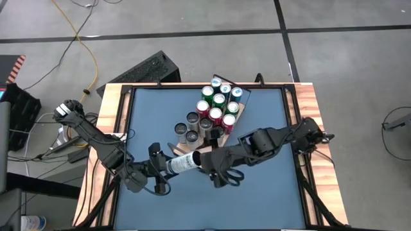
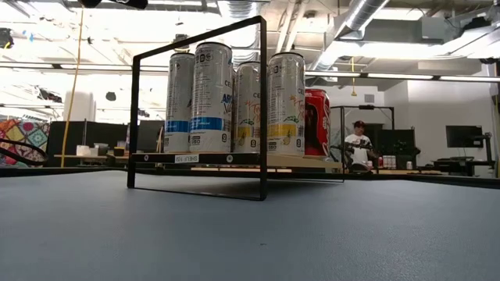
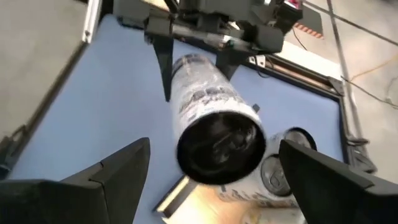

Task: Place canned beverage on shelf
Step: Put white blue soda can on the shelf aligned with the other white blue soda cans

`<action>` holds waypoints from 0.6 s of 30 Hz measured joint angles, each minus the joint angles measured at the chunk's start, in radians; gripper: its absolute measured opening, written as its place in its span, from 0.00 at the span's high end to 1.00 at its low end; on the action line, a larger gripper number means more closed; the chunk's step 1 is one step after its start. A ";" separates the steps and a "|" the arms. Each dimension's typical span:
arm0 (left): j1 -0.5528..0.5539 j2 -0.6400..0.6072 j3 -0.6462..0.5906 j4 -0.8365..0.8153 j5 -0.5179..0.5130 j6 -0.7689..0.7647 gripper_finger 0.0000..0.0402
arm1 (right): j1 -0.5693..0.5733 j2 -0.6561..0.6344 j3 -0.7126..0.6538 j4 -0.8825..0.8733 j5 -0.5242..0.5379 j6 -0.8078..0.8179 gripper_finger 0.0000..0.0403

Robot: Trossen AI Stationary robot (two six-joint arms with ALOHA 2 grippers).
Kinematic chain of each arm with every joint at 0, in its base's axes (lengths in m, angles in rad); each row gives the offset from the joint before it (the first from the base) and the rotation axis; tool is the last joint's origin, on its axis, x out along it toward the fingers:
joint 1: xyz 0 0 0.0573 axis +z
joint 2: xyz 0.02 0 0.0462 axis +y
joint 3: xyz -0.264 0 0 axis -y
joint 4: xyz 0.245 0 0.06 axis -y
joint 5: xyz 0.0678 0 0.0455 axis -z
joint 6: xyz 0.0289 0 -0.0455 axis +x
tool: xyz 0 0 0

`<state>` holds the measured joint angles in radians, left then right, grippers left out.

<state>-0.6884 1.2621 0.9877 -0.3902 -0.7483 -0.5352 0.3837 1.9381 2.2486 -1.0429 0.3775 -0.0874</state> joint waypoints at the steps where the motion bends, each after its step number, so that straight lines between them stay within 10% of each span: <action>1: 0.000 0.000 0.000 0.000 0.000 0.003 0.39 | -0.008 0.000 0.000 0.010 -0.020 0.000 0.10; 18: 0.003 0.000 -0.004 -0.005 0.028 0.031 0.39 | -0.050 0.063 0.001 0.045 -0.219 -0.018 0.10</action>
<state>-0.6849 1.2625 0.9833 -0.3951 -0.7200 -0.5047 0.3340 2.0006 2.2500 -0.9975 0.1583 -0.1053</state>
